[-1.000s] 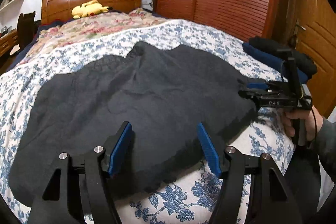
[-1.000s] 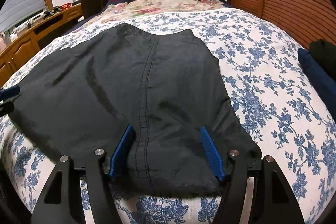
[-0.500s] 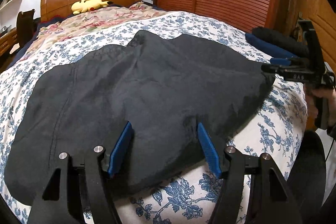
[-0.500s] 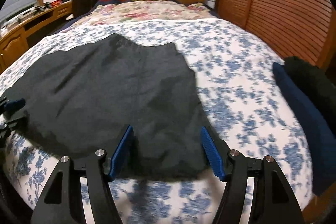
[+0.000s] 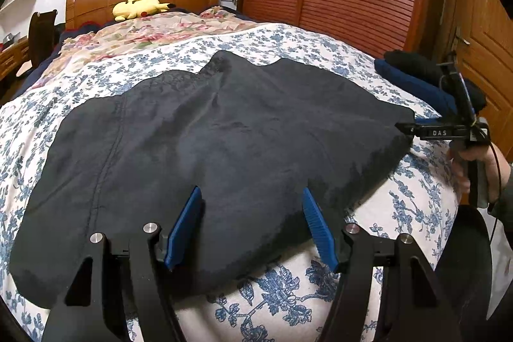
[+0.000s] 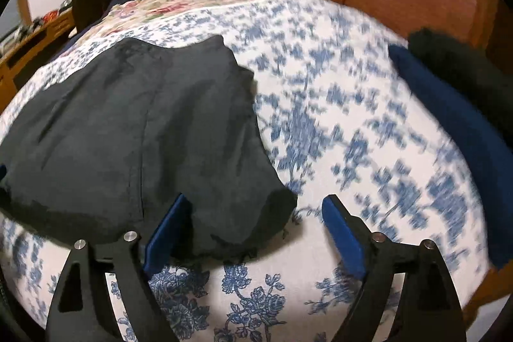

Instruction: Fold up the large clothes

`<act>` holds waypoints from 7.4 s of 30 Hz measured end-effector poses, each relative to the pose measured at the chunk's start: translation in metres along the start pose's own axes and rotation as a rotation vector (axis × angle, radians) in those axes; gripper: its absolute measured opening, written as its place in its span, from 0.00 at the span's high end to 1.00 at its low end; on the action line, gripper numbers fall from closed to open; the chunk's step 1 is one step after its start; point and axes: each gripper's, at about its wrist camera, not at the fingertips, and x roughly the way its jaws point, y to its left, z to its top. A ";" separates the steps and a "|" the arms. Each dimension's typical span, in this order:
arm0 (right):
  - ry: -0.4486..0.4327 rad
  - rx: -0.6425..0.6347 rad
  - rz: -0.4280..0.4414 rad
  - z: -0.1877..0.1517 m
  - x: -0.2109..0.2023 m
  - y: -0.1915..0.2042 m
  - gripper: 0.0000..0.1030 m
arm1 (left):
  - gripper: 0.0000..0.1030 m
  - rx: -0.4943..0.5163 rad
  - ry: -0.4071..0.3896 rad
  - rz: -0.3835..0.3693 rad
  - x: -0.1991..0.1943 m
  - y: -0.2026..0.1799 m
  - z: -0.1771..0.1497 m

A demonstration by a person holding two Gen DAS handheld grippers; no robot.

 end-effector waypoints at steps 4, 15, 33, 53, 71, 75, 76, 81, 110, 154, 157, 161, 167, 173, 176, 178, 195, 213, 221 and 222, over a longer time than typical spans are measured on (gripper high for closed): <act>0.032 0.010 0.063 0.000 0.006 -0.005 0.19 | 0.36 -0.005 -0.007 0.007 -0.008 0.003 -0.001; 0.074 -0.025 0.129 0.010 0.017 -0.006 0.63 | 0.36 -0.041 -0.043 0.019 -0.029 0.021 -0.003; 0.044 -0.011 0.137 0.014 0.011 -0.003 0.86 | 0.36 -0.082 -0.075 0.056 -0.052 0.052 -0.011; -0.248 -0.283 0.379 0.069 -0.094 0.206 0.95 | 0.36 -0.176 -0.175 0.165 -0.113 0.120 -0.030; -0.126 -0.442 0.580 0.062 -0.026 0.349 0.70 | 0.36 -0.308 -0.211 0.231 -0.143 0.173 -0.060; -0.179 -0.452 0.530 0.059 -0.042 0.337 0.43 | 0.36 -0.279 -0.199 0.231 -0.137 0.162 -0.058; -0.191 -0.449 0.527 0.056 -0.046 0.331 0.40 | 0.36 -0.270 -0.196 0.230 -0.134 0.159 -0.056; -0.227 -0.465 0.430 0.029 -0.052 0.301 0.40 | 0.36 -0.239 -0.191 0.219 -0.129 0.141 -0.050; -0.144 -0.454 0.597 -0.010 0.010 0.276 0.38 | 0.41 -0.199 -0.043 0.284 -0.073 0.075 0.010; -0.208 -0.429 0.609 -0.028 -0.007 0.246 0.38 | 0.54 -0.132 0.029 0.312 -0.085 0.078 0.016; -0.207 -0.431 0.610 -0.028 -0.007 0.246 0.38 | 0.52 -0.117 0.057 0.311 -0.073 0.077 0.015; -0.206 -0.431 0.609 -0.028 -0.007 0.246 0.38 | 0.52 -0.118 0.077 0.321 -0.060 0.079 0.011; -0.207 -0.435 0.609 -0.029 -0.006 0.244 0.38 | 0.65 -0.096 0.080 0.328 -0.054 0.077 0.008; -0.206 -0.436 0.612 -0.029 -0.007 0.245 0.38 | 0.94 -0.027 0.082 0.366 -0.054 0.065 0.006; -0.206 -0.439 0.617 -0.029 -0.008 0.245 0.38 | 0.94 -0.005 0.045 0.386 -0.066 0.061 0.009; -0.206 -0.449 0.626 -0.029 -0.009 0.245 0.38 | 0.95 0.001 0.022 0.399 -0.075 0.061 0.011; -0.227 -0.508 0.711 -0.029 -0.011 0.296 0.72 | 0.95 -0.127 0.047 0.462 -0.085 0.111 -0.033; -0.112 -0.563 0.662 -0.030 0.017 0.307 0.72 | 0.88 -0.139 0.052 0.436 -0.099 0.102 -0.034; -0.151 -0.516 0.698 -0.034 0.012 0.285 0.66 | 0.57 -0.161 0.026 0.391 -0.114 0.099 -0.040; -0.156 -0.514 0.693 -0.033 0.012 0.283 0.63 | 0.52 -0.159 0.026 0.396 -0.113 0.098 -0.042</act>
